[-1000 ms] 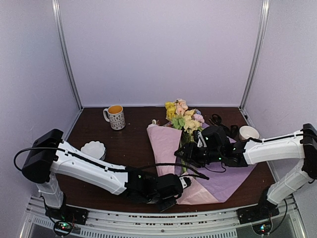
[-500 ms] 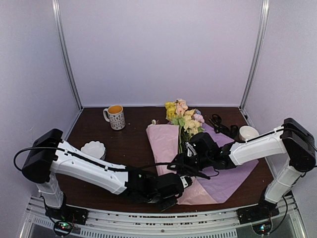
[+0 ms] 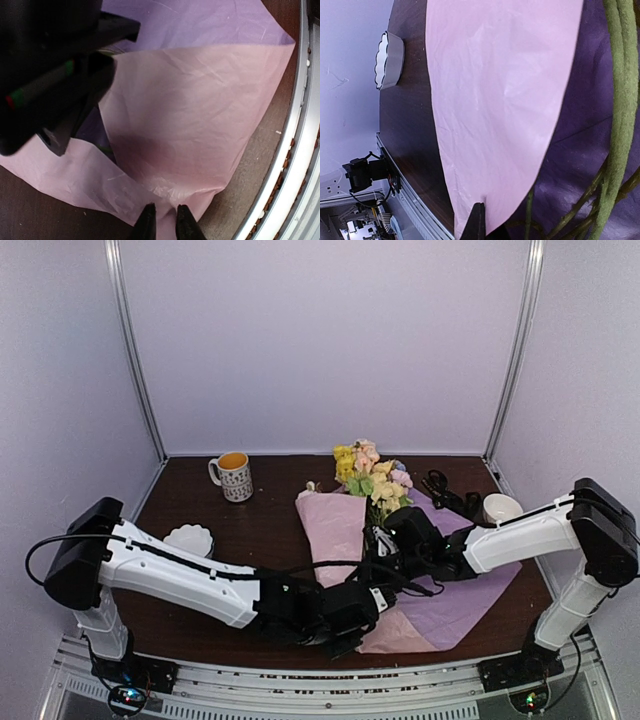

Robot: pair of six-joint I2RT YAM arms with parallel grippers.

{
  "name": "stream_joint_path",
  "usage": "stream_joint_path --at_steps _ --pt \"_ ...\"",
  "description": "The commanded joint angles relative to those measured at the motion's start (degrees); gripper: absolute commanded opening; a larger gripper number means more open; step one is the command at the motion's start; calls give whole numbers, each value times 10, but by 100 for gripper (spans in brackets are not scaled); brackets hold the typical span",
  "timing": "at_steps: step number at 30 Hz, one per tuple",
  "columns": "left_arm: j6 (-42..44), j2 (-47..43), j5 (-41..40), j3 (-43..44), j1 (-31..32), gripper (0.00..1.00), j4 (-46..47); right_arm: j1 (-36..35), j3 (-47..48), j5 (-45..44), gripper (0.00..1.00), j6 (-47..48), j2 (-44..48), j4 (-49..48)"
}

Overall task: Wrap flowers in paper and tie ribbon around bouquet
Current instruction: Adjust the two-thirds folded wrapping paper at the center of the board.

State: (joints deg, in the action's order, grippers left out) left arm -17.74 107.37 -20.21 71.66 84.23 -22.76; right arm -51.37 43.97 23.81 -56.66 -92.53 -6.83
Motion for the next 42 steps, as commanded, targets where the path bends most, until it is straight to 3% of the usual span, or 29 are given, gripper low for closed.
stream_joint_path --at_steps 1,9,13,18,28,42 --pt "55 -12 -40 44 13 22 1 9 13 9 0 37 -8 16" --pt "165 40 31 85 28 23 59 23 27 25 0 72 -17 36" --pt "205 110 19 138 27 22 46 24 40 37 0 91 -18 54" --pt "203 175 -13 194 24 21 4 24 49 46 0 108 -13 74" --pt "143 199 58 170 5 18 13 28 64 21 0 132 17 136" --pt "160 188 77 148 1 17 20 102 33 -7 0 206 43 222"
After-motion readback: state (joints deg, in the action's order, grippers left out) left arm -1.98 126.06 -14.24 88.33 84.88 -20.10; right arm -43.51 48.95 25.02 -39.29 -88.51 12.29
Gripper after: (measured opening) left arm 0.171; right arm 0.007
